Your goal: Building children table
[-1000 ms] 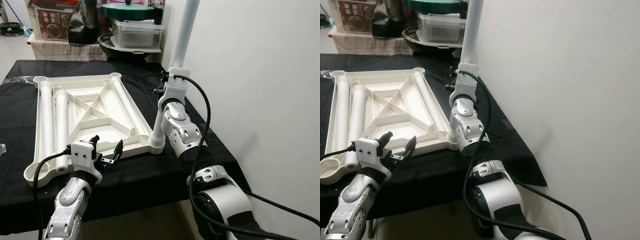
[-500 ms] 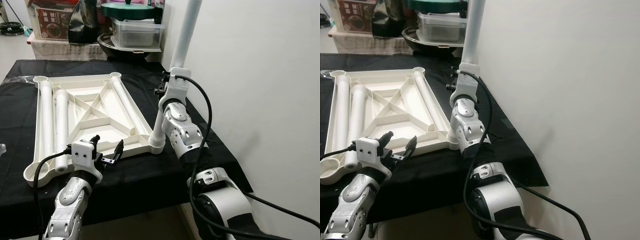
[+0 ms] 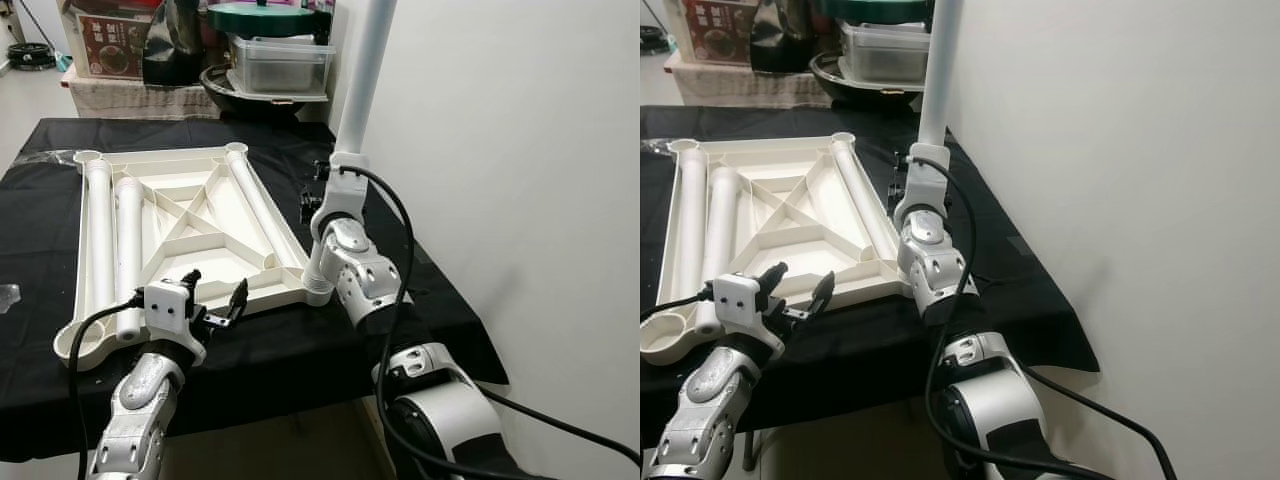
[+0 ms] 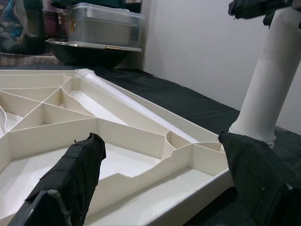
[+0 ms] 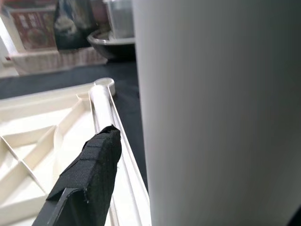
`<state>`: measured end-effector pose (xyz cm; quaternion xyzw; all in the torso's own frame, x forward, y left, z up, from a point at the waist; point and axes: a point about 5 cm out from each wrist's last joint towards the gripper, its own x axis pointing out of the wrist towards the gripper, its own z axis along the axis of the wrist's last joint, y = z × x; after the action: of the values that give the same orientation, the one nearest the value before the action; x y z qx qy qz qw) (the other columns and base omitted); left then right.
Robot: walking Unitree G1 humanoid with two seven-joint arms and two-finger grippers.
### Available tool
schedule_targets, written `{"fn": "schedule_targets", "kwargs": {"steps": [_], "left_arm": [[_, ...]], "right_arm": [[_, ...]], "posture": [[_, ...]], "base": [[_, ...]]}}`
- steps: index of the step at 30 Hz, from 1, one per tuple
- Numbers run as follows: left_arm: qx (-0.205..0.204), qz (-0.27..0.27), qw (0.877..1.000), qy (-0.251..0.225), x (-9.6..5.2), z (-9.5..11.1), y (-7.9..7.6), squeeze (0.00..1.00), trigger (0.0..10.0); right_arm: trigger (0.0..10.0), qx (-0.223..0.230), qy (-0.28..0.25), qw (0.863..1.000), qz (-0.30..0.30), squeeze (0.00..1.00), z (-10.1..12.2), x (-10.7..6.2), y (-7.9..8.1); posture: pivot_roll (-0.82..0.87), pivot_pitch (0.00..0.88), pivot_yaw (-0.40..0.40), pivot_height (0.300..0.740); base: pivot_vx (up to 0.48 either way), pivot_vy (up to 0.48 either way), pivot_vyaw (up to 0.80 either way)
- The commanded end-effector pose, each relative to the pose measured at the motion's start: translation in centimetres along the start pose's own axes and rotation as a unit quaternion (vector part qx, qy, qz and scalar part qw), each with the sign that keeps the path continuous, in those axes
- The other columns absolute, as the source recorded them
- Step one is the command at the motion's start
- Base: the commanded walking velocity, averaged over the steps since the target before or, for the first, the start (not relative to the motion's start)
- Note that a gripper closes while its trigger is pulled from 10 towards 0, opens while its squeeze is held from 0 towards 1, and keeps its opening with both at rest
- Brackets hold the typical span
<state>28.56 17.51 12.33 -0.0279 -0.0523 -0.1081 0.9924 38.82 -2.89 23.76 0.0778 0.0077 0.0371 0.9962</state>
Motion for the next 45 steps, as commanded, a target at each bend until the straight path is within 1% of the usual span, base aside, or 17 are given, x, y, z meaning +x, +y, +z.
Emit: {"fn": "schedule_targets", "kwargs": {"steps": [1, 10, 13, 15, 19, 20, 21, 24, 28, 30, 38, 39, 40, 42, 43, 44, 45], "left_arm": [[0.003, -0.006, 1.000, 0.004, 0.2, -0.2, -0.2, 0.00, 10.0], [0.003, -0.007, 1.000, 0.004, 0.2, -0.2, -0.1, 0.00, 10.0], [0.003, -0.009, 1.000, 0.004, 0.2, -0.2, -0.1, 0.00, 10.0], [0.003, -0.010, 1.000, 0.004, 0.3, -0.2, -0.1, 0.00, 10.0], [0.004, -0.011, 1.000, 0.005, 0.3, -0.2, -0.1, 0.00, 10.0], [0.004, -0.011, 1.000, 0.005, 0.3, -0.2, -0.1, 0.00, 10.0], [0.004, -0.012, 1.000, 0.005, 0.3, -0.3, -0.1, 0.00, 10.0], [0.004, -0.012, 1.000, 0.005, 0.3, -0.3, -0.1, 0.00, 10.0], [0.004, -0.012, 1.000, 0.005, 0.3, -0.3, 0.0, 0.00, 10.0], [0.004, -0.012, 1.000, 0.005, 0.3, -0.3, -0.1, 0.00, 10.0], [0.004, -0.014, 1.000, 0.006, 0.2, -0.3, -0.1, 0.00, 10.0], [0.004, -0.015, 1.000, 0.006, 0.2, -0.3, -0.1, 0.00, 10.0], [0.003, -0.015, 1.000, 0.007, 0.2, -0.4, -0.2, 0.00, 10.0], [0.003, -0.015, 1.000, 0.007, 0.2, -0.4, -0.2, 0.00, 10.0], [0.003, -0.015, 1.000, 0.007, 0.3, -0.4, -0.2, 0.00, 10.0], [0.003, -0.015, 1.000, 0.007, 0.3, -0.4, -0.2, 0.00, 10.0], [0.003, -0.015, 1.000, 0.007, 0.3, -0.3, -0.2, 0.00, 10.0]], "right_arm": [[10.0, 0.008, -0.001, 1.000, 0.011, 0.00, 0.1, -0.2, 0.4], [10.0, 0.015, -0.035, 0.999, 0.039, 0.00, 2.1, -0.3, -0.1], [10.0, 0.003, -0.056, 0.997, 0.059, 0.00, 3.4, -0.1, -0.8], [10.0, -0.011, -0.070, 0.995, 0.065, 0.00, 4.4, 0.2, -2.1], [10.0, -0.016, -0.078, 0.993, 0.082, 0.00, 5.0, 0.5, -3.0], [10.0, -0.016, -0.078, 0.993, 0.082, 0.00, 5.0, 0.5, -3.0], [8.7, -0.019, -0.077, 0.993, 0.092, 0.00, 5.1, 0.6, -3.2], [9.4, -0.027, -0.074, 0.992, 0.103, 0.00, 5.1, 0.7, -3.6], [9.5, -0.032, -0.072, 0.991, 0.110, 0.00, 5.0, 0.8, -3.8], [10.0, -0.036, -0.062, 0.987, 0.145, 0.00, 4.8, 0.9, -3.9], [9.7, -0.044, -0.050, 0.973, 0.222, 0.00, 4.5, 0.8, -4.2], [9.3, -0.048, -0.048, 0.971, 0.231, 0.00, 4.5, 0.9, -4.4], [5.7, -0.049, -0.047, 0.967, 0.244, 0.00, 4.5, 0.9, -4.7], [5.7, -0.050, -0.046, 0.965, 0.254, 0.00, 4.6, 1.0, -4.9], [4.6, -0.053, -0.044, 0.961, 0.267, 0.00, 4.6, 1.0, -5.2], [4.6, -0.053, -0.044, 0.961, 0.267, 0.00, 4.6, 1.0, -5.2], [3.5, -0.058, -0.042, 0.959, 0.276, 0.00, 4.6, 1.0, -5.4]], "posture": [[0.06, 0.000, -0.138, 0.740], [0.05, 0.000, -0.131, 0.740], [0.05, 0.000, -0.129, 0.740], [0.05, 0.000, -0.126, 0.740], [0.05, 0.000, -0.125, 0.740], [0.05, 0.000, -0.125, 0.740], [0.06, 0.000, -0.127, 0.740], [0.06, 0.000, -0.128, 0.740], [0.06, 0.000, -0.128, 0.740], [0.07, 0.000, -0.127, 0.740], [0.07, 0.000, -0.129, 0.740], [0.07, 0.000, -0.129, 0.740], [0.07, 0.000, -0.130, 0.740], [0.07, 0.000, -0.130, 0.740], [0.07, 0.000, -0.132, 0.740], [0.07, 0.000, -0.132, 0.740], [0.07, 0.000, -0.133, 0.740]], "base": [[0.000, 0.000, 0.00], [0.000, 0.000, 0.00], [0.000, 0.000, 0.00], [0.000, 0.000, 0.00], [0.000, 0.000, 0.00], [0.000, 0.000, 0.00], [0.000, 0.000, 0.00], [0.000, 0.000, 0.00], [0.000, 0.000, 0.00], [0.000, 0.000, 0.00], [0.000, 0.000, 0.00], [0.000, 0.000, 0.00], [0.000, 0.000, 0.00], [0.000, 0.000, 0.00], [0.000, 0.000, 0.00], [0.000, 0.000, 0.00], [0.000, 0.000, 0.00]]}}
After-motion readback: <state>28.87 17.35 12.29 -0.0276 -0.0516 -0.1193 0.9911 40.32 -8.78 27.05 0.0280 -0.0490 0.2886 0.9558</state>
